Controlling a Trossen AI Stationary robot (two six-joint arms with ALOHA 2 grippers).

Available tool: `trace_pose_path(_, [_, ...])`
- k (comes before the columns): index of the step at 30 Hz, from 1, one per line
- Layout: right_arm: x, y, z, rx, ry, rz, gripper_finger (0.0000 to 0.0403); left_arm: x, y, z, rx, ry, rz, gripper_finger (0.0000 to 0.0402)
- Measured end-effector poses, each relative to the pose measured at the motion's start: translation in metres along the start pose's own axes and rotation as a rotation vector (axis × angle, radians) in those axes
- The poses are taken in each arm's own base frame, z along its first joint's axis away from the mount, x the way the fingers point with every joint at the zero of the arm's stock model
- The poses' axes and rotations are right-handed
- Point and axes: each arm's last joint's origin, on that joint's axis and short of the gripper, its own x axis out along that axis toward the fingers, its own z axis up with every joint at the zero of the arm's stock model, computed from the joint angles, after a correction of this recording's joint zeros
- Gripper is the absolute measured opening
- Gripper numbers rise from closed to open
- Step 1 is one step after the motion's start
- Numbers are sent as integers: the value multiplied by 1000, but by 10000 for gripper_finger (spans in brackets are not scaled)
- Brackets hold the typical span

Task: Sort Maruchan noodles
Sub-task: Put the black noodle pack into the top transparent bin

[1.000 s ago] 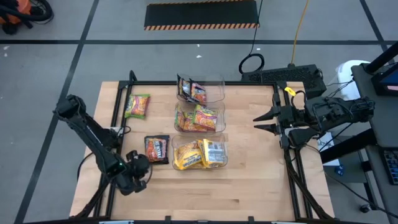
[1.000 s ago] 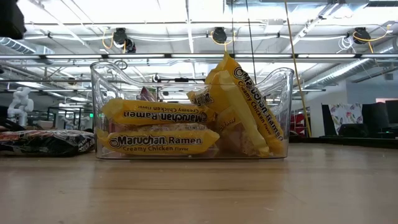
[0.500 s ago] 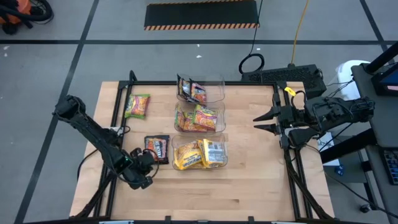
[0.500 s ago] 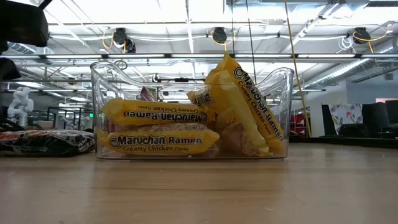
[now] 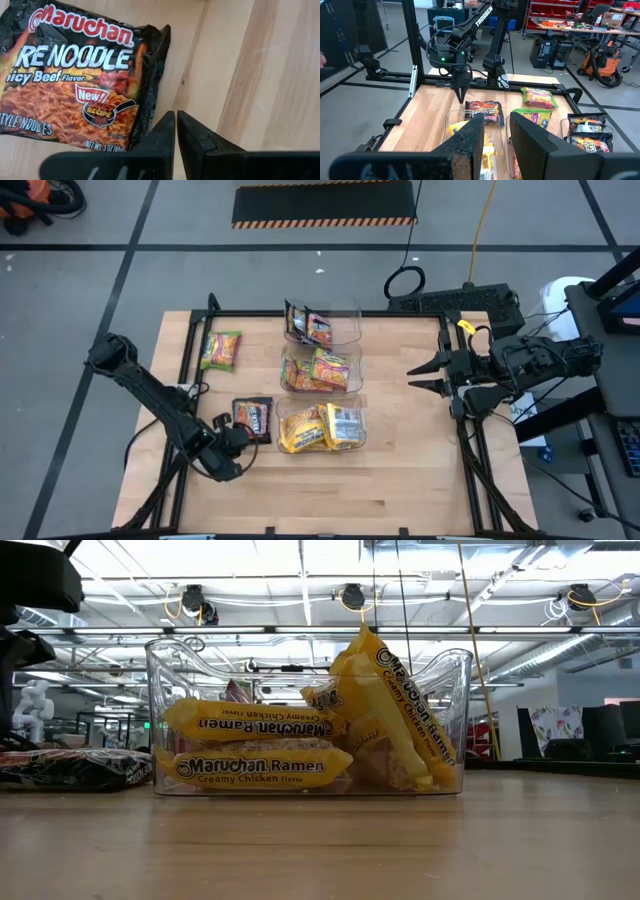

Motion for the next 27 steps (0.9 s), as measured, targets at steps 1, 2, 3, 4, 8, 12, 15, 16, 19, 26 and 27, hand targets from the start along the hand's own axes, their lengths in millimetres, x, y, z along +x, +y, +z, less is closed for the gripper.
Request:
trace_pose_path(1, [0,0,0,0,0,0,91,0,0,0,2,0,0,19])
trace_pose_path(2, [0,0,0,0,0,0,91,0,0,0,2,0,0,11])
trace_pose_path(3, [0,0,0,0,0,0,91,0,0,0,-2,0,-1,7])
trace_pose_path(4, [0,0,0,0,0,0,91,0,0,0,-5,0,-1,6])
trace_pose_path(8, [0,0,0,0,0,0,91,0,-1,1,-53,-7,-11,15])
trace_pose_path(12, [0,0,1,3,-13,0,91,1,0,2,-122,-2,-13,29])
trace_pose_path(15, [0,0,2,4,-19,0,91,1,0,3,-127,22,-23,42])
trace_pose_path(16, [0,0,2,4,-19,0,91,2,0,2,-128,30,-25,46])
trace_pose_path(19, [0,0,2,5,-18,1,91,5,-1,2,-119,41,-11,61])
trace_pose_path(26, [0,0,2,5,-18,0,91,22,-4,-4,52,82,60,78])
trace_pose_path(27, [0,0,2,5,-18,0,91,25,-5,-6,84,95,76,78])
